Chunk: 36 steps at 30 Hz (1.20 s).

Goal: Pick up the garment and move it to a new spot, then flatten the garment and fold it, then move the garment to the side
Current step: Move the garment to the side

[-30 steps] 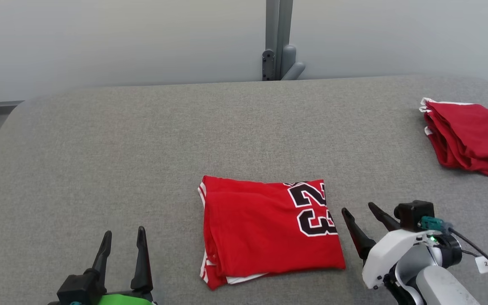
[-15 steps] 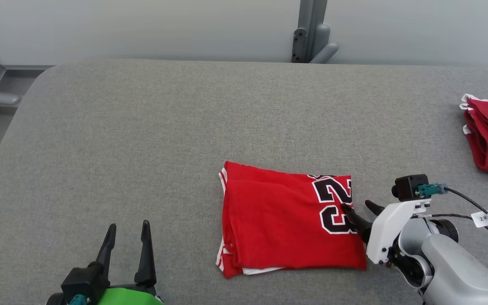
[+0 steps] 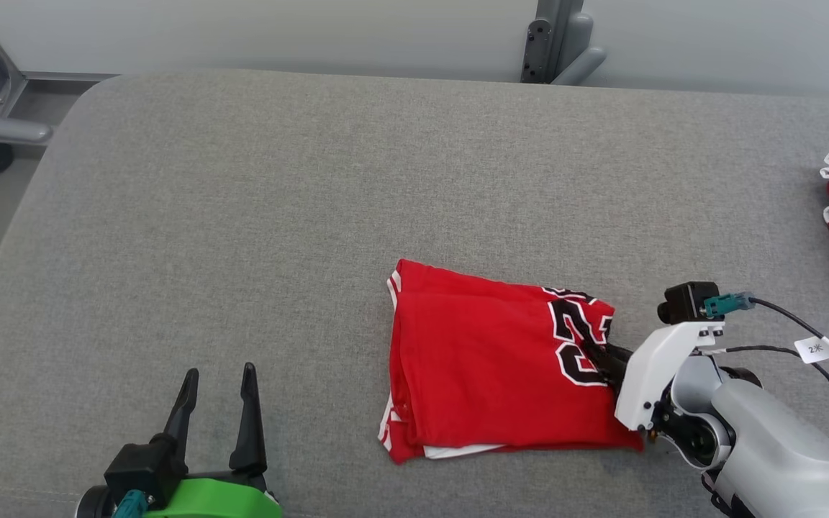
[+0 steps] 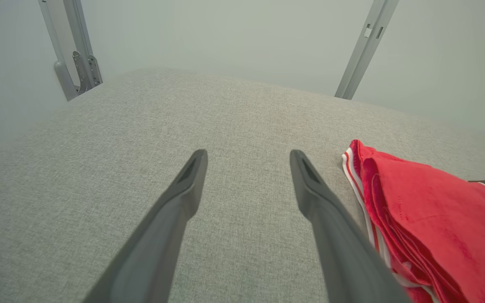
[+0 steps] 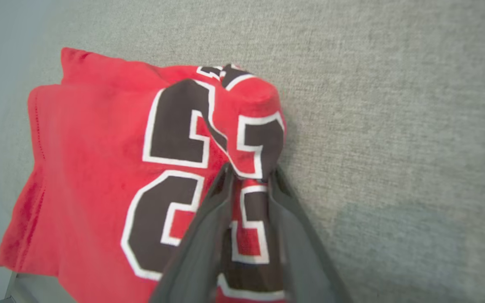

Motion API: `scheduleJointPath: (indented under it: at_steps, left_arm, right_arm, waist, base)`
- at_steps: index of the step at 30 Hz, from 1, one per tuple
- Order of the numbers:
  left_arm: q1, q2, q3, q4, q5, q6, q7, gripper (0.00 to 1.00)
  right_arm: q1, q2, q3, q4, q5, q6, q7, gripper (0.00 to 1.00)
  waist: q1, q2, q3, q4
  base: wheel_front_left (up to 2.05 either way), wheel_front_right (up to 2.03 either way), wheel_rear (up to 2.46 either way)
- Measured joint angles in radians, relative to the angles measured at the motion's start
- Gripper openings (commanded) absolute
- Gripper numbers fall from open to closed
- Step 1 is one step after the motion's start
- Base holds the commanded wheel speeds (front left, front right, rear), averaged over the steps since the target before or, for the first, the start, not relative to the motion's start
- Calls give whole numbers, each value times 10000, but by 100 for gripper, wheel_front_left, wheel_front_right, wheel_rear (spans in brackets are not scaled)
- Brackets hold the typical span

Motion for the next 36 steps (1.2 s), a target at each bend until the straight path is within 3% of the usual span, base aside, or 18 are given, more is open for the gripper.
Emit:
scheduleJointPath:
  at_steps: [8,17,26,36]
  left_arm:
    - [-55,-12,12,-92,23,4,0,100]
    - [-262,-33,-226,-203,186,-77,0,100]
    - [-882,-36,-424,-232,441,-182,0,100]
    - [-1578,176,-548,-73,619,-272,0,100]
  right_arm:
    - [-481,-299,552,-169,545,0,-481,0]
    - [-1196,-1220,872,-194,663,2,-717,0]
    - [-1884,-1728,792,-67,637,0,-997,0]
    - [-2426,-1547,738,-61,566,0,-1271,0]
  waist:
    - [0,0,41,-258]
    - [0,0,119,-1161]
    - [0,0,415,-2875]
    - [0,0,978,-4787]
  base:
    - [0,0,0]
    - [0,0,0]
    - [0,0,0]
    - [0,0,0]
